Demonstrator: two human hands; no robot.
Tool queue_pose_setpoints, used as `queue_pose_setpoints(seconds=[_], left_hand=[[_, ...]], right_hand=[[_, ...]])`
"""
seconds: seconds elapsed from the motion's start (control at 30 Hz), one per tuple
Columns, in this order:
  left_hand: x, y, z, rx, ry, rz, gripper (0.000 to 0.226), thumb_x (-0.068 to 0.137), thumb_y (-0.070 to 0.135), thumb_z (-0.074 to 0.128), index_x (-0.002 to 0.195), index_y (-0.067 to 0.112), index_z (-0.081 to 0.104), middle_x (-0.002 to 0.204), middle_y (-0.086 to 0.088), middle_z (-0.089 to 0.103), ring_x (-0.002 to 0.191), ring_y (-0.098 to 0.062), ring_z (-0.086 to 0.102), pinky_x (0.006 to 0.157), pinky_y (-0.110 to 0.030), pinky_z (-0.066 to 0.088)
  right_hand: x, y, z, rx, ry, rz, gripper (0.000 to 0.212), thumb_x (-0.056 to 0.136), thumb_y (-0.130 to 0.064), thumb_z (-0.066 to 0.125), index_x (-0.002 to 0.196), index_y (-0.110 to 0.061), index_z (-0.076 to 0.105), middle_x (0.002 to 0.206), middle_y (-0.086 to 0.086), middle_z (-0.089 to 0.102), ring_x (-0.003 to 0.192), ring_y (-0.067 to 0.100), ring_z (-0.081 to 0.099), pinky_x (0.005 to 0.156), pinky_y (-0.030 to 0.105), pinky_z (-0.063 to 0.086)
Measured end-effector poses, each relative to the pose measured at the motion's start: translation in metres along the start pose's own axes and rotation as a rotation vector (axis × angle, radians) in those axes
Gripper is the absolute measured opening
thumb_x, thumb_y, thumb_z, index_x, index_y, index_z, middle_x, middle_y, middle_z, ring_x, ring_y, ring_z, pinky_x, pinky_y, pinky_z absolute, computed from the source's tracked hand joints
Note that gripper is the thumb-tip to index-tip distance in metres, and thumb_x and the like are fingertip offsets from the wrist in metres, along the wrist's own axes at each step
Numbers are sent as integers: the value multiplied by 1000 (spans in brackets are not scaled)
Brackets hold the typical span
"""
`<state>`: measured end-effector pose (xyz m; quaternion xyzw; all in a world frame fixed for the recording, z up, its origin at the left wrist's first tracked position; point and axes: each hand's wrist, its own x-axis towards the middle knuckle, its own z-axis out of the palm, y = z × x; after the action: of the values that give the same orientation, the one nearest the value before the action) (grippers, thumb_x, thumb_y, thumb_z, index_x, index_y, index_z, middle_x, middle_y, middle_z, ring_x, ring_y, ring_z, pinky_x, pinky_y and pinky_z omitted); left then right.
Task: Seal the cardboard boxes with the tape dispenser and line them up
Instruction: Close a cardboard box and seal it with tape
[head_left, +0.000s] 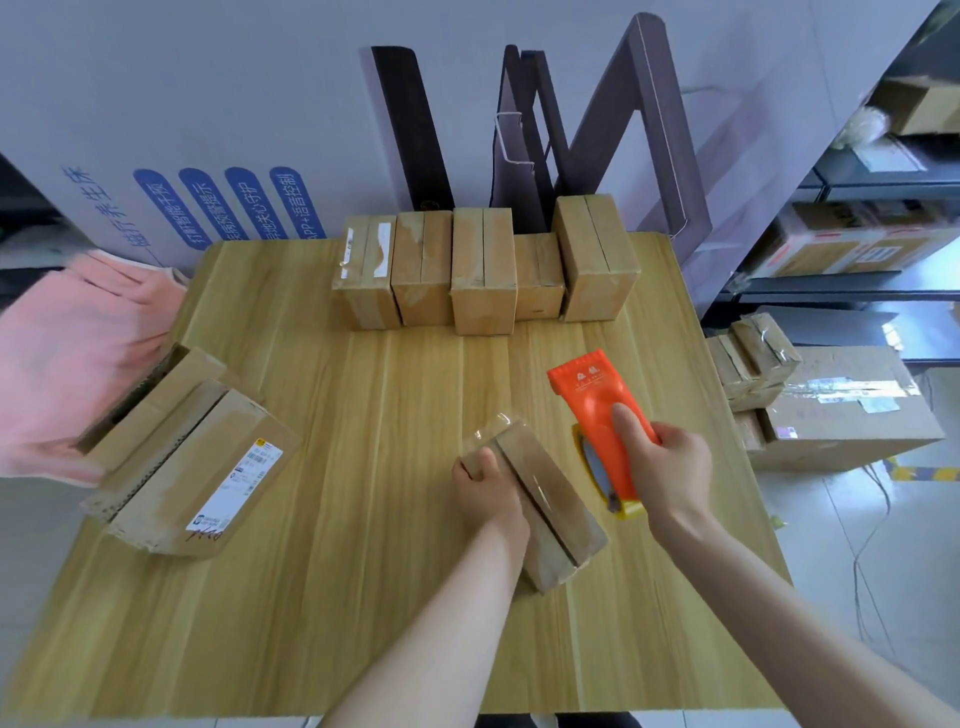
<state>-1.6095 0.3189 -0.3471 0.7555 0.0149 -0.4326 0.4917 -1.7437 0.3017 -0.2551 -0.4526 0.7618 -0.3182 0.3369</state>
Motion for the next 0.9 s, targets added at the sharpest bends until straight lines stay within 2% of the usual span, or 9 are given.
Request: queue_pose_setpoints(seconds=[0.13,0.23,0.27,0.33,0.4,0.43,0.6,0.7,0.9], left_hand=[[8,-6,-6,24,-57,91,43,92,39,56,127,14,53,120,3,61,108,-21,59,95,-31,45],[12,-8,-16,195,-65,205,51,91,34,61,136,11,49,134,-6,55,126,-25,50,106,-36,39],[13,-8,-22,303,-19,354,54,90,28,64,137,9,47,138,-8,51,129,-25,46,108,-35,37],[16,-5,-34,513,-2,821,45,85,10,69,128,8,57,129,-7,56,122,-22,49,102,-33,41],[21,-2,-37,656,-112,1177,35,80,-6,66,112,8,68,114,-4,64,109,-19,54,92,-31,48],[24,-1,-36,719,-181,1258,34,80,-7,64,110,8,69,112,-3,66,107,-19,56,91,-31,49],[26,9,-28,1074,-336,1146,39,93,17,58,131,8,55,133,-4,56,124,-23,47,105,-30,39],[23,18,-25,1149,-339,1102,41,92,20,60,130,9,52,131,-3,55,122,-21,47,100,-28,38],[24,47,-4,1423,-440,854,45,89,15,60,132,14,47,133,-4,52,121,-25,48,93,-34,45]], right_hand=[[-21,13,19,95,-47,122,52,86,-45,64,50,-13,45,44,-1,38,47,18,36,49,30,30],[-22,19,23,134,-25,205,50,85,-44,64,51,-13,45,45,-2,39,48,18,37,51,29,32],[-21,18,22,147,-21,215,49,85,-44,65,53,-12,47,47,0,41,48,18,39,51,29,33],[-19,18,21,169,-20,211,47,84,-45,65,57,-9,51,51,3,44,49,18,41,52,30,34],[-19,18,20,170,-23,205,47,85,-44,65,58,-8,50,51,3,45,48,18,42,50,28,34],[-19,19,21,166,-27,203,47,85,-44,65,58,-8,50,51,2,45,48,18,41,49,28,33],[-19,20,22,185,-27,199,47,85,-45,65,58,-7,53,51,3,47,50,19,45,51,29,36],[-20,21,23,217,-34,195,48,86,-42,65,56,-6,55,49,1,48,48,18,45,48,28,36],[-19,20,26,222,-42,221,55,83,-47,66,68,6,63,55,7,57,51,20,52,51,31,41]])
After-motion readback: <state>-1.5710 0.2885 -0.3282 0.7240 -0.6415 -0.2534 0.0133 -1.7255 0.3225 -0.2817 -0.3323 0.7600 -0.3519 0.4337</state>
